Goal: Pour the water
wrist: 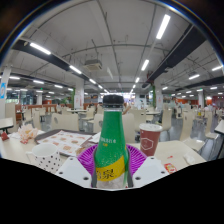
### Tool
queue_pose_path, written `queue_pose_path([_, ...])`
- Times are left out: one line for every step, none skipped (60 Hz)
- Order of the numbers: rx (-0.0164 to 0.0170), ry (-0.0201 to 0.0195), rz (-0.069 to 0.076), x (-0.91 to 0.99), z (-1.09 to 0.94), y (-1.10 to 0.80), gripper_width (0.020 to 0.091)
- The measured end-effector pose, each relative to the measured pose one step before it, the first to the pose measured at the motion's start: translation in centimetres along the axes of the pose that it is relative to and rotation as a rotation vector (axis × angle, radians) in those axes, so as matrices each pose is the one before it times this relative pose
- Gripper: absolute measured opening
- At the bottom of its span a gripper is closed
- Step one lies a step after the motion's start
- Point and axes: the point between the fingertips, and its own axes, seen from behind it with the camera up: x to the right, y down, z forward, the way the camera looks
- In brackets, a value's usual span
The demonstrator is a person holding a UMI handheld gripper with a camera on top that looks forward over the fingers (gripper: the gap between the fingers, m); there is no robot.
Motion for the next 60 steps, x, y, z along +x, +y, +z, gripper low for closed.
queue_pose_path([0.00999, -0.00034, -0.0085, 0.142, 0.069, -0.179, 0.0407])
queue_pose_path([-0.01089, -0.00096, -0.0066, 0.028, -0.093, 0.287, 0.0407])
queue_pose_path([0.00618, -0.00192, -0.0068, 0.015, -0.059, -0.169, 0.0407])
queue_pose_path([-0.00310, 0.00062, -0.0046, 0.060, -0.077, 0.082, 0.0407])
queue_pose_path([-0.00132, 0.00176, 0.0019, -0.811, 0.464, 0.239, 0.0407])
queue_pose_path([-0.00069, 0.00149, 0.0041, -0.463, 0.633, 0.074, 0.0405])
queue_pose_path([0.00431, 0.00141, -0.0016, 0.642, -0.471, -0.208, 0.0406])
queue_pose_path([0.00299, -0.00067, -0.0023, 0.574, -0.660, -0.059, 0.0406])
queue_pose_path([0.00357, 0.00078, -0.0025, 0.035, -0.053, -0.015, 0.0406])
queue_pose_path([0.00396, 0.00166, -0.0013, 0.058, -0.056, -0.042, 0.0407])
queue_pose_path([0.00290, 0.00284, 0.0002, 0.116, -0.031, -0.012, 0.0407])
queue_pose_path([0.00247, 0.00255, 0.0001, 0.059, -0.017, -0.021, 0.0407])
queue_pose_path([0.00103, 0.00165, -0.0016, 0.016, -0.061, 0.016, 0.0407])
queue_pose_path([0.00001, 0.00108, -0.0024, 0.078, 0.199, -0.194, 0.0406])
queue_pose_path([-0.00018, 0.00097, -0.0012, 0.061, -0.035, 0.016, 0.0406])
queue_pose_path([-0.00090, 0.00091, 0.0008, 0.089, -0.036, 0.076, 0.0414])
queue_pose_path([-0.00017, 0.00079, 0.0011, 0.088, -0.054, 0.000, 0.0413])
queue_pose_path([0.00059, -0.00031, 0.0008, 0.048, -0.079, -0.005, 0.0419])
queue_pose_path([0.00063, -0.00077, 0.0017, 0.072, -0.079, 0.016, 0.0435])
queue_pose_path([0.00104, -0.00078, 0.0013, 0.067, -0.091, -0.004, 0.0434])
queue_pose_path([0.00009, 0.00044, 0.0014, 0.100, -0.061, 0.016, 0.0450])
queue_pose_path([-0.00067, 0.00103, 0.0022, 0.119, -0.087, -0.017, 0.0457])
queue_pose_path([-0.00253, 0.00006, 0.0002, 0.109, -0.096, 0.013, 0.0475])
queue_pose_path([-0.00408, 0.00086, -0.0008, 0.080, -0.105, 0.009, 0.0486])
queue_pose_path([-0.00549, -0.00103, -0.0018, 0.041, -0.071, -0.017, 0.0500])
queue_pose_path([-0.00612, -0.00168, -0.0009, 0.008, -0.083, 0.003, 0.0516])
queue_pose_path([-0.00599, -0.00166, -0.0013, 0.013, -0.044, 0.025, 0.0528])
queue_pose_path([-0.00630, -0.00101, -0.0034, 0.022, -0.060, 0.036, 0.0542])
queue_pose_path([-0.00772, 0.00133, -0.0051, 0.015, -0.099, 0.097, 0.0562])
queue_pose_path([-0.01178, 0.00441, -0.0063, -0.660, 0.581, 0.149, 0.0608])
queue_pose_path([-0.01302, 0.00616, -0.0081, 0.119, -0.099, 0.173, 0.0677])
queue_pose_path([-0.01273, 0.00877, -0.0080, 0.221, -0.172, 0.164, 0.0747])
queue_pose_path([-0.01229, 0.00932, -0.0100, 0.266, -0.181, 0.119, 0.0830])
queue_pose_path([-0.01034, 0.01027, -0.0104, 0.233, -0.220, 0.115, 0.0869])
queue_pose_path([-0.00868, 0.00869, -0.0109, 0.225, -0.252, 0.054, 0.0849])
queue_pose_path([-0.00498, 0.00716, -0.0096, 0.428, -0.626, 0.014, 0.0825])
queue_pose_path([0.00035, 0.00813, -0.0054, 0.586, -0.518, -0.056, 0.0824])
queue_pose_path([-0.00162, 0.01006, -0.0013, -0.564, -0.139, 0.002, 0.0832])
queue_pose_path([-0.00188, 0.00933, -0.0015, 0.133, -0.385, -0.012, 0.0843])
queue_pose_path([-0.00342, 0.00897, -0.0019, 0.095, -0.527, -0.004, 0.0853])
queue_pose_path([-0.00333, 0.00670, -0.0027, 0.034, -0.562, -0.019, 0.0858])
queue_pose_path([-0.00371, 0.00381, -0.0022, -0.053, -0.586, 0.000, 0.0855])
queue_pose_path([-0.00456, 0.00507, -0.0009, 0.018, -0.681, 0.003, 0.0858])
queue_pose_path([-0.00423, 0.00468, -0.0007, 0.000, -0.698, -0.003, 0.0856])
queue_pose_path([-0.00443, 0.00556, -0.0005, 0.595, -0.833, -0.196, 0.0856])
queue_pose_path([-0.00355, 0.00849, 0.0011, -0.098, -0.673, 0.032, 0.0852])
queue_pose_path([-0.00509, 0.01162, 0.0026, 0.090, -0.821, 0.032, 0.0850])
queue_pose_path([-0.00608, 0.01208, 0.0034, 0.165, -0.896, 0.052, 0.0850])
queue_pose_path([-0.00489, 0.01085, 0.0035, 0.141, -0.869, 0.044, 0.0852])
queue_pose_path([-0.00316, 0.00832, 0.0038, 0.378, -0.821, -0.069, 0.0853])
queue_pose_path([-0.00166, 0.00873, 0.0070, 0.116, -0.936, -0.041, 0.0853])
queue_pose_path([-0.00149, 0.00730, 0.0097, 0.060, -0.978, -0.011, 0.0853])
queue_pose_path([-0.00122, 0.00406, 0.0099, -0.004, -0.989, -0.008, 0.0851])
queue_pose_path([-0.00097, 0.00037, 0.0090, -0.114, -0.993, -0.006, 0.0854])
queue_pose_path([-0.00110, -0.00164, 0.0087, -0.011, -0.929, 0.101, 0.0854])
queue_pose_path([0.00102, -0.00204, 0.0117, -0.213, -0.949, 0.042, 0.0857])
queue_pose_path([0.00220, -0.00333, 0.0122, -0.212, -0.959, -0.008, 0.0852])
queue_pose_path([0.00101, -0.00607, 0.0111, -0.278, -0.953, 0.051, 0.0847])
queue_pose_path([-0.00163, -0.00798, 0.0096, -0.392, -0.918, 0.122, 0.0845])
queue_pose_path([-0.00383, -0.00908, 0.0080, -0.424, -0.901, 0.215, 0.0838])
